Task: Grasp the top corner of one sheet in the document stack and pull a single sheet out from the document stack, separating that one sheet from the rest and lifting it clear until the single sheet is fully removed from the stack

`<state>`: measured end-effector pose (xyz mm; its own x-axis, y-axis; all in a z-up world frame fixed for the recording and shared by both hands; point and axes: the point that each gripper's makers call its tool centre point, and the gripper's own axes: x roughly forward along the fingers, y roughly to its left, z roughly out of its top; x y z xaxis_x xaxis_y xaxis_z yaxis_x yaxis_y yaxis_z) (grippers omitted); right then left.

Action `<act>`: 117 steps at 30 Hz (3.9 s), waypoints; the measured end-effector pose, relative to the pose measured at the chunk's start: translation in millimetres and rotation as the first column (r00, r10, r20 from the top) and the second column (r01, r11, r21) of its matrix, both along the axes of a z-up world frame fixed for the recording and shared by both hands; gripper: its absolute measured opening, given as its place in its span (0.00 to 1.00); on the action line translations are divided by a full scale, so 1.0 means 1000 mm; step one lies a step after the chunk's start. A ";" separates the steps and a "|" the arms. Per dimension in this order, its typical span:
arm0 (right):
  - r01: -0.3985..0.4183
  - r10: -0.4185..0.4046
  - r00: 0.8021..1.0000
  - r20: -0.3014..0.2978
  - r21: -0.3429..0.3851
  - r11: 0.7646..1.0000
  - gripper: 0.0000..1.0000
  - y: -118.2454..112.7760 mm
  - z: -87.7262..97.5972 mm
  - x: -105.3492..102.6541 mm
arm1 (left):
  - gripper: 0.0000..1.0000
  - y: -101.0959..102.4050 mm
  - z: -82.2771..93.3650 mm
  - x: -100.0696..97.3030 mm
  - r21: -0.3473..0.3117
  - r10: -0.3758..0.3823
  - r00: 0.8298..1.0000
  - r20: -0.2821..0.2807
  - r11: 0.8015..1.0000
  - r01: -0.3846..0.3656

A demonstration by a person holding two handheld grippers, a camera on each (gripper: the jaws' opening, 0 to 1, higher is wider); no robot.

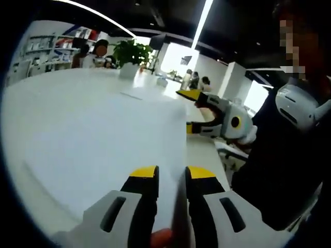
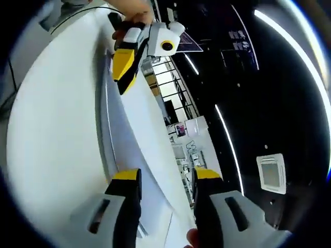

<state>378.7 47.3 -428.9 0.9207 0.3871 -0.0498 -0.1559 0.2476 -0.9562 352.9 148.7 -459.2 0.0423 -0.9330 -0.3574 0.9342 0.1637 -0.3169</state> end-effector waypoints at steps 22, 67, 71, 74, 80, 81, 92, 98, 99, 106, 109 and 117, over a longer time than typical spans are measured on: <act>-0.020 0.020 1.000 -0.004 -0.060 0.998 0.02 0.007 -0.020 0.000 | 0.22 -0.001 0.000 -0.001 0.000 -0.007 1.000 0.027 1.000 0.007; -0.021 0.025 0.997 -0.072 0.046 0.999 0.01 0.005 -0.024 0.006 | 0.51 0.083 0.046 -0.043 -0.322 0.693 0.682 0.231 0.716 -0.619; -0.012 0.016 0.997 -0.078 0.044 0.999 0.02 0.004 -0.024 0.006 | 0.52 0.083 0.037 -0.046 -0.276 0.674 0.690 0.264 0.738 -0.616; -0.002 0.007 0.996 -0.085 0.054 0.999 0.02 0.004 -0.024 0.006 | 0.52 0.088 0.039 -0.044 -0.261 0.693 0.660 0.290 0.721 -0.642; -0.001 0.008 0.997 -0.072 0.106 0.994 0.02 0.002 -0.022 0.006 | 0.52 0.083 0.040 -0.049 -0.290 0.710 0.649 0.275 0.705 -0.648; -0.003 0.011 0.997 -0.072 0.111 0.994 0.02 0.002 -0.022 0.005 | 0.53 0.082 0.039 -0.050 -0.285 0.707 0.651 0.279 0.708 -0.647; -0.015 0.044 0.986 -0.158 0.178 0.984 0.02 0.002 -0.022 0.007 | 0.53 0.093 0.035 -0.057 -0.259 0.722 0.631 0.284 0.691 -0.675; 0.014 0.096 0.942 -0.321 0.322 0.947 0.02 -0.001 -0.021 0.009 | 0.53 0.097 0.036 -0.059 -0.257 0.725 0.628 0.284 0.688 -0.678; 0.023 0.101 0.935 -0.340 0.342 0.940 0.02 -0.002 -0.020 0.009 | 0.53 0.098 0.036 -0.059 -0.258 0.727 0.626 0.283 0.686 -0.680; 0.138 0.220 0.817 -0.533 0.550 0.823 0.02 -0.010 0.004 0.001 | 0.53 0.102 0.036 -0.058 -0.264 0.738 0.615 0.280 0.675 -0.689; 0.197 0.300 0.749 -0.590 0.632 0.750 0.02 -0.018 0.019 -0.001 | 0.52 0.100 0.034 -0.057 -0.272 0.740 0.615 0.272 0.672 -0.688; 0.316 0.485 0.613 -0.624 0.756 0.573 0.02 -0.044 0.056 -0.006 | 0.52 0.096 0.027 -0.055 -0.273 0.740 0.620 0.261 0.672 -0.688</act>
